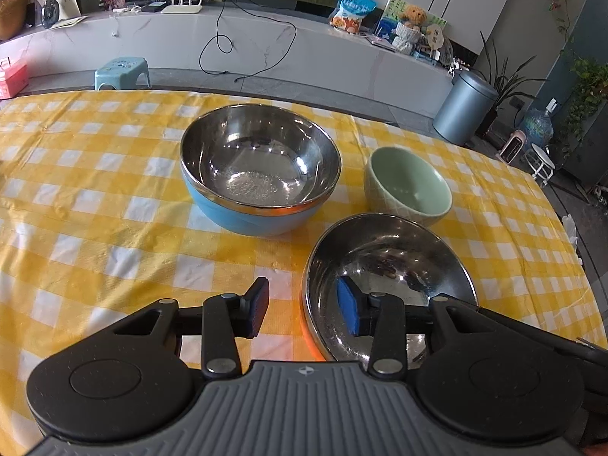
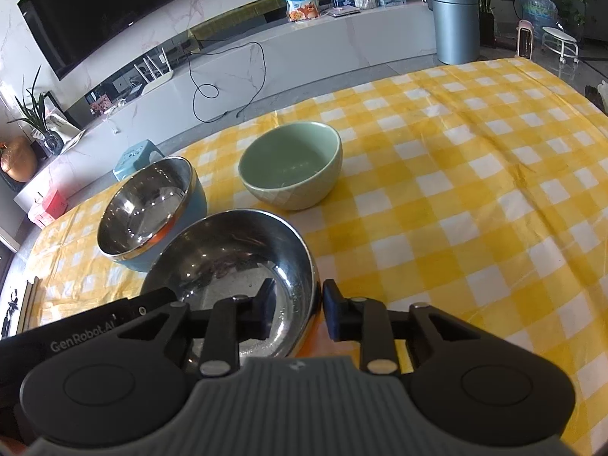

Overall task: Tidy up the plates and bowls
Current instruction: 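Close both tools on the orange bowl rim, then lift the orange bowl with both tools and carry it over the blue bowl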

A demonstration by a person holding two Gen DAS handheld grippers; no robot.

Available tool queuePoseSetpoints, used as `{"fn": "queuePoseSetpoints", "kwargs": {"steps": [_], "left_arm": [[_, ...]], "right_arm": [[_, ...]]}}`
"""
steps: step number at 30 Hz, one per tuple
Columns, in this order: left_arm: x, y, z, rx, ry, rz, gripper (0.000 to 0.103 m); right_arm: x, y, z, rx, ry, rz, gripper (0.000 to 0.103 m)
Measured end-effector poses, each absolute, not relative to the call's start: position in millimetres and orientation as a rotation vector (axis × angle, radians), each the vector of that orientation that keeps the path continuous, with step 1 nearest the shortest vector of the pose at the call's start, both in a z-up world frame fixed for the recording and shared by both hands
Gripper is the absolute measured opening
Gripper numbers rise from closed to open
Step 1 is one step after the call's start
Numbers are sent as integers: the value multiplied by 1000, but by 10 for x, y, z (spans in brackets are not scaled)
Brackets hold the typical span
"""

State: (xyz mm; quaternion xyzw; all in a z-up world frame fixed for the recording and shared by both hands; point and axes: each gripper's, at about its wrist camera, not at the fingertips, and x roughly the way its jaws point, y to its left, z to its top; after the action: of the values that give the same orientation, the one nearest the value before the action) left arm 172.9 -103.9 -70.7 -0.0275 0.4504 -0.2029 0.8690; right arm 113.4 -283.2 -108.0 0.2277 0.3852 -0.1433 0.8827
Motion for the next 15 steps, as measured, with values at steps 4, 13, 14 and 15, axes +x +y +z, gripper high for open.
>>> {"fn": "queuePoseSetpoints", "kwargs": {"steps": [4, 13, 14, 15], "left_arm": [[1765, -1080, -757, -47, 963, -428, 35], [1748, -1121, -742, -18, 971, -435, 9], [1735, -1113, -728, -21, 972, -435, 9], [1716, -1100, -709, -24, 970, -435, 9]], "right_arm": [[1170, -2859, -1123, 477, 811, -308, 18], [1156, -2884, -1161, 496, 819, -329, 8], [1145, -2882, -1155, 498, 821, -333, 8], [1129, -2880, -1147, 501, 821, -333, 7]]}}
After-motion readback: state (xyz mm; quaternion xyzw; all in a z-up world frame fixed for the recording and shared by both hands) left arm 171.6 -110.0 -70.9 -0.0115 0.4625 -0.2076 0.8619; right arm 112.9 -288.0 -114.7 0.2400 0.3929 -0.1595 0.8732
